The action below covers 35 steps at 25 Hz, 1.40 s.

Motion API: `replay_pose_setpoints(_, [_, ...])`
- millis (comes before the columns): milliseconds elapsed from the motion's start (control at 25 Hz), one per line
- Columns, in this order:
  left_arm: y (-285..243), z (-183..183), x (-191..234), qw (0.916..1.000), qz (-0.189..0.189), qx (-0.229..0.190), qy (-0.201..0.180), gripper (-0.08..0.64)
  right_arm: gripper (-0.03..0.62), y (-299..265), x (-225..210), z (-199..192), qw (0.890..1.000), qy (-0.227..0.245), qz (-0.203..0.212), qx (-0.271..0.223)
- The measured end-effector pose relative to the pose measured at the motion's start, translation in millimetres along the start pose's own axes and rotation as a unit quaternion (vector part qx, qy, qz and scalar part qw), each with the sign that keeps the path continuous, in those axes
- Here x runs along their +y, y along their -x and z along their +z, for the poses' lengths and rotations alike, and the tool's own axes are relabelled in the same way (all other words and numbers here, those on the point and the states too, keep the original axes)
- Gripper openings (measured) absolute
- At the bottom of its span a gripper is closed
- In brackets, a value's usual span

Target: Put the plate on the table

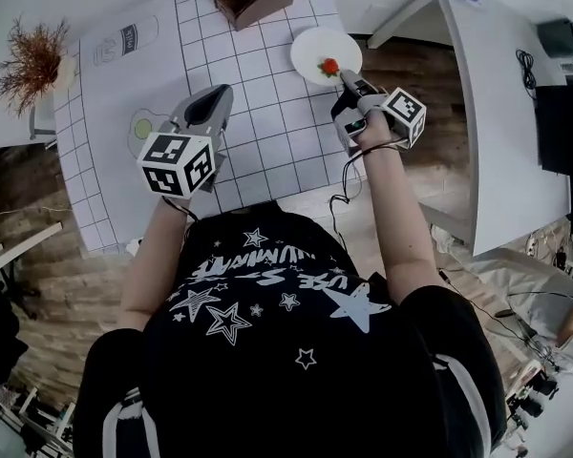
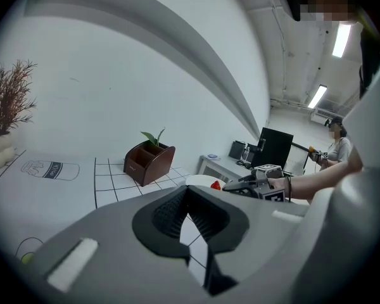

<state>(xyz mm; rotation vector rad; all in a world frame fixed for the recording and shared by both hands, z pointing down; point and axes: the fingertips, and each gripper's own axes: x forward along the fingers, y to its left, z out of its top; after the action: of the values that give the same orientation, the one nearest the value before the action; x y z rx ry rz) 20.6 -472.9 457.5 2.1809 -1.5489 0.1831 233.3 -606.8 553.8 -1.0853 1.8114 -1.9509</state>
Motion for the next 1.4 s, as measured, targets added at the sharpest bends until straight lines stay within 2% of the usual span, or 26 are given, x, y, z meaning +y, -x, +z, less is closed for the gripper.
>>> replay_pose_setpoints(240, [-1,-5,5,0.9998,0.017,0.009,0.005,0.009,0.019,-22,-12,4,0.999,0.002,-0.024,0.024])
replay_pose_setpoints(920, [-2,-5,7,0.9997,0.021,0.003,0.006,0.009,0.022,-37,-17,7,0.999,-0.011,-0.034,0.009])
replay_pose_setpoints(1040, [1,-5,7,0.9998,0.019,0.002,0.005,0.009,0.095,-38,-17,4,0.999,0.006,-0.047,0.013])
replay_pose_setpoints(1400, [24,-6,8,1.0,0.003,-0.003,0.003,0.009,0.14,-29,-16,-13,0.995,0.052,-0.088,0.007])
